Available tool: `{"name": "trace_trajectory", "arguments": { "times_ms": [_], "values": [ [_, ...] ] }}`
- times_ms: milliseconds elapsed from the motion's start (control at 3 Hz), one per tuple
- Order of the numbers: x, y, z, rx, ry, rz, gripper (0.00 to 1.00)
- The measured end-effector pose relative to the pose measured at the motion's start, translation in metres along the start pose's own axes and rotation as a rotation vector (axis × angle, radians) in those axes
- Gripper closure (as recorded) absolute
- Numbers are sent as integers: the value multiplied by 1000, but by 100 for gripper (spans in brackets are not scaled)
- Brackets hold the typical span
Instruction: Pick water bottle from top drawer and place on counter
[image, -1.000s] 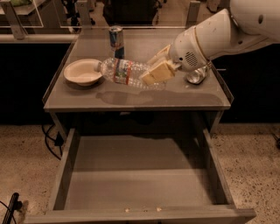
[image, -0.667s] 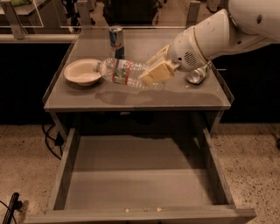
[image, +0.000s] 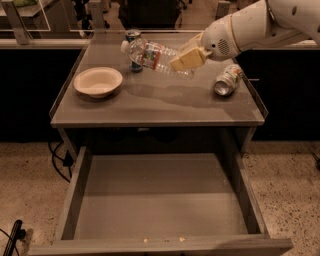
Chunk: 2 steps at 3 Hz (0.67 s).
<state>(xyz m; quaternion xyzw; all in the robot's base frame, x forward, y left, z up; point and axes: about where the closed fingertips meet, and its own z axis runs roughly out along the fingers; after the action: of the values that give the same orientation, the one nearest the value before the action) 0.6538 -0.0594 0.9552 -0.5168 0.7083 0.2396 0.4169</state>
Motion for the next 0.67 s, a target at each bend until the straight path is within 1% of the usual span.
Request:
{"name": "trace_trajectory", "arguments": {
  "times_ms": [333,667],
  "values": [
    [6,-41,-2,40,-12,32,100],
    [10,-64,-2,61,-13,50,100]
  ]
}}
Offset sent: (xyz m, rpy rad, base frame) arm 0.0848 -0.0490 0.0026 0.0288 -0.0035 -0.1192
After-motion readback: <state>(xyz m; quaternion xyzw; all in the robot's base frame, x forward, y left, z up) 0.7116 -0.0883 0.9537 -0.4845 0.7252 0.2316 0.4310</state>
